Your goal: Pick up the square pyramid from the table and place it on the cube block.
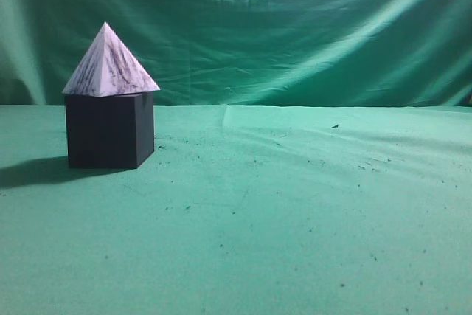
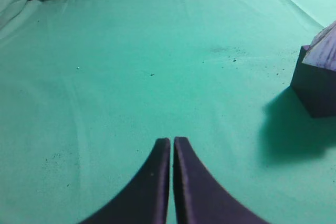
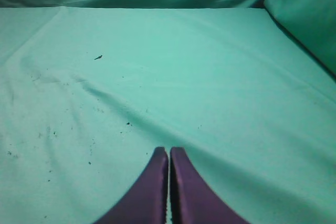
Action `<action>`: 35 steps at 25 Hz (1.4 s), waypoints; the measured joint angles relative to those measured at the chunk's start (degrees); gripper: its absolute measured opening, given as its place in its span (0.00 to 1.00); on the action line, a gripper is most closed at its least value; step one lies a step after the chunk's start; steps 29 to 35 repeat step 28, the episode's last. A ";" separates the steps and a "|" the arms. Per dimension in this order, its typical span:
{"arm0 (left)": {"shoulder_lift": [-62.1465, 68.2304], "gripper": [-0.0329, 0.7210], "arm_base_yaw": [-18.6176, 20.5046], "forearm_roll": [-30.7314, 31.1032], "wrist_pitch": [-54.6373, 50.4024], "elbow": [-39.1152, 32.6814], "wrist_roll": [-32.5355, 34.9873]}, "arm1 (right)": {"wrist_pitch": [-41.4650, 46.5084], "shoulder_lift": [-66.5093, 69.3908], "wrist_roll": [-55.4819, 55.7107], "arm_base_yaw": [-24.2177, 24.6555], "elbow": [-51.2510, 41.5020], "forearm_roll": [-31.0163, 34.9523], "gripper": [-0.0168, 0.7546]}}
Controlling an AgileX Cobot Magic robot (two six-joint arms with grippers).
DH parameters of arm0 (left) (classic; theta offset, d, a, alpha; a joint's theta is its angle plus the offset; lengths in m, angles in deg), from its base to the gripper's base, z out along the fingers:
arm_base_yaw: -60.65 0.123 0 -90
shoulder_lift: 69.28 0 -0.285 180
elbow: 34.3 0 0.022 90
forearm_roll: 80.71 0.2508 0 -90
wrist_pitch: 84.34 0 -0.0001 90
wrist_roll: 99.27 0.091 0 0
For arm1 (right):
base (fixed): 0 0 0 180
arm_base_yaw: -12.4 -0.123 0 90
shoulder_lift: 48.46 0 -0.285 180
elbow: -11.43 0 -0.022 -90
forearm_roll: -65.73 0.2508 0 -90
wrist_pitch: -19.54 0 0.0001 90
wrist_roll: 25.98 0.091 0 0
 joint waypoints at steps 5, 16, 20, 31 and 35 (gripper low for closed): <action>0.00 0.04 0.00 0.00 0.00 0.00 0.00 | 0.00 0.00 0.00 0.00 0.00 0.00 0.02; 0.00 0.04 0.00 0.00 0.00 0.00 0.00 | 0.00 0.00 0.00 0.00 0.00 0.00 0.02; 0.00 0.04 0.00 0.00 0.00 0.00 0.00 | 0.00 0.00 0.00 0.00 0.00 0.00 0.02; 0.00 0.04 0.00 0.00 0.00 0.00 0.00 | 0.00 0.00 0.00 0.00 0.00 0.00 0.02; 0.00 0.04 0.00 0.00 0.00 0.00 0.00 | 0.00 0.00 0.00 0.00 0.00 0.00 0.02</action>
